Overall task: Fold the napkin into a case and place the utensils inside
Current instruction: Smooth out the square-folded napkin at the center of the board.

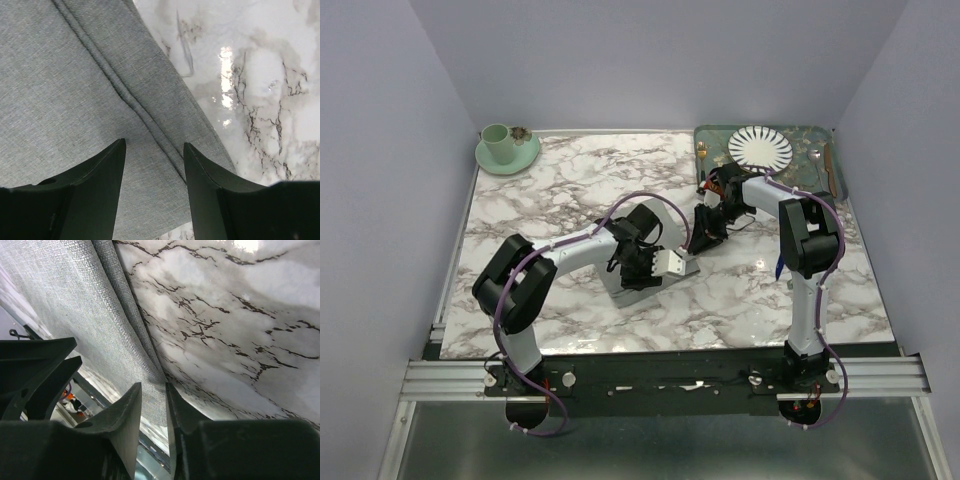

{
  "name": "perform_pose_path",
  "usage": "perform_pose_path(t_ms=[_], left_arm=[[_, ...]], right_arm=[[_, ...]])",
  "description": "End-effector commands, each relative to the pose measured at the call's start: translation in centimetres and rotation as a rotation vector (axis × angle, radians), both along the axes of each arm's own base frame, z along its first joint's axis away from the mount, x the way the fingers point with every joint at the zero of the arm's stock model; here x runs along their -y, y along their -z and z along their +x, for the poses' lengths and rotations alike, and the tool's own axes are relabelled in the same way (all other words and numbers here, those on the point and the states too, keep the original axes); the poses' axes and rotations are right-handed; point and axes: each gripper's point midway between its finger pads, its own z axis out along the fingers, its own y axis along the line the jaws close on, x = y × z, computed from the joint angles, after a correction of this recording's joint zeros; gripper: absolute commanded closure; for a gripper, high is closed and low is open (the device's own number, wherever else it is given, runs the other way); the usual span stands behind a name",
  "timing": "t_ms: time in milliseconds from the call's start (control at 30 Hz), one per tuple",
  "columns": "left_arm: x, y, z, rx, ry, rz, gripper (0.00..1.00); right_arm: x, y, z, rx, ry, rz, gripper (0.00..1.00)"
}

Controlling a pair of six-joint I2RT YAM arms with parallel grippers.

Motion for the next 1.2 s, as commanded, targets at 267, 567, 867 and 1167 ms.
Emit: perform_pose_path(t_ms=[267, 567, 867, 1167], left_arm=[[2.2, -0.7, 1.1, 0.079, -0.070, -0.034, 0.46], [2.3, 0.4, 1.5, 0.104, -0.125, -0.001, 0.50], [2.5, 0.6, 2.1, 0.112, -0.161, 0.007, 0.51], [3.3, 0.1, 2.1, 0.074, -0.207, -0.022, 0.48]], right_arm=[[0.2, -0.4, -0.1, -0.013, 0.006, -0.006, 0.59], [-0.1, -0.9, -0.3, -0.021, 0.004, 0.014, 0.66], [0.5, -1.9, -2.2, -0.035, -0.004, 0.018, 0.55], [0.7, -1.9, -4.3, -0.075, -0.013, 0.036, 0.52]])
